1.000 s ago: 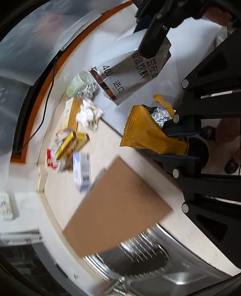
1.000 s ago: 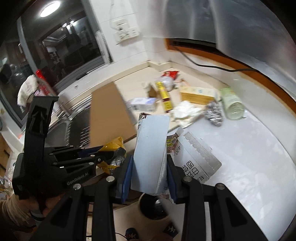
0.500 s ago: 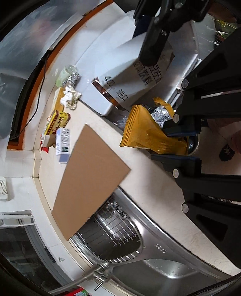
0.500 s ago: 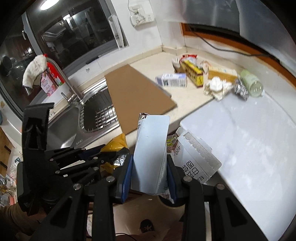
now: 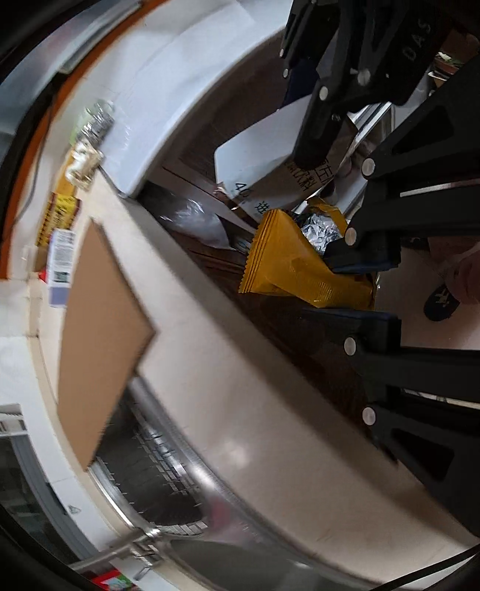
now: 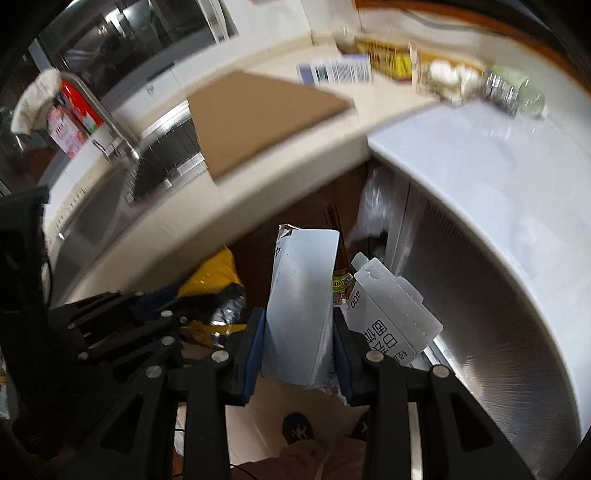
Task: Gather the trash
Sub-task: 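Carry both held packets down toward the floor trash bin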
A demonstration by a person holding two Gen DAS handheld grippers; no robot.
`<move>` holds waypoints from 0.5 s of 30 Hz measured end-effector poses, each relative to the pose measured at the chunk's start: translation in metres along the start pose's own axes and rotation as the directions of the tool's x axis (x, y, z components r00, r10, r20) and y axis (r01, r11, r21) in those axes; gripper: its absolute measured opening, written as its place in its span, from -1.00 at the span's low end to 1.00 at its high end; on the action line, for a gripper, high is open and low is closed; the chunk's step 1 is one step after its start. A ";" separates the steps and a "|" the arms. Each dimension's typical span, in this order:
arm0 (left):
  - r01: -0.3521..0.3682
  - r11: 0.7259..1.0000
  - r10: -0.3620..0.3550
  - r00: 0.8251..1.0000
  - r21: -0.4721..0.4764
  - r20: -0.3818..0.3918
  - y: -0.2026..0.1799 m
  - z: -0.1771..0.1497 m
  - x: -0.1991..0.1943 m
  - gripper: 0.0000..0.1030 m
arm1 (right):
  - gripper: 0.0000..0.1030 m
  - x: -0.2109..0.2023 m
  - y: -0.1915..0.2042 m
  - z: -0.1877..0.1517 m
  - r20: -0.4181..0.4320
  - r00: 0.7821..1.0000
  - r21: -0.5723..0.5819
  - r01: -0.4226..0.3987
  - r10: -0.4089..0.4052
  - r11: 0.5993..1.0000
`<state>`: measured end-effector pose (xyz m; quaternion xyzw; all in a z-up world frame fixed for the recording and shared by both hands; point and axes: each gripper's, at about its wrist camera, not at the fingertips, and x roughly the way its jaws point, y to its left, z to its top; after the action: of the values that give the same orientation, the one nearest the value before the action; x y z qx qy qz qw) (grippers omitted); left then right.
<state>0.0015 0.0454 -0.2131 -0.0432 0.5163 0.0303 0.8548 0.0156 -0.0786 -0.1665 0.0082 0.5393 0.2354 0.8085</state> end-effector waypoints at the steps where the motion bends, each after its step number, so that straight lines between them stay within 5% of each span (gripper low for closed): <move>1: -0.006 1.000 0.006 1.000 -0.008 -0.005 -0.001 -0.003 0.007 -0.74 | -0.33 0.010 -0.005 -0.004 -0.014 1.000 -0.007 -0.001 0.000 1.000; 15: -0.063 0.988 0.050 0.994 -0.141 -0.093 -0.010 -0.054 0.131 -0.73 | -0.32 0.118 -0.061 -0.041 -0.123 0.992 -0.003 -0.005 0.004 1.000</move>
<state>0.0164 0.0307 -0.3536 -0.0913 0.5513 0.0898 0.8244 0.0388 -0.0963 -0.3027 -0.0064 0.5879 0.2381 0.7730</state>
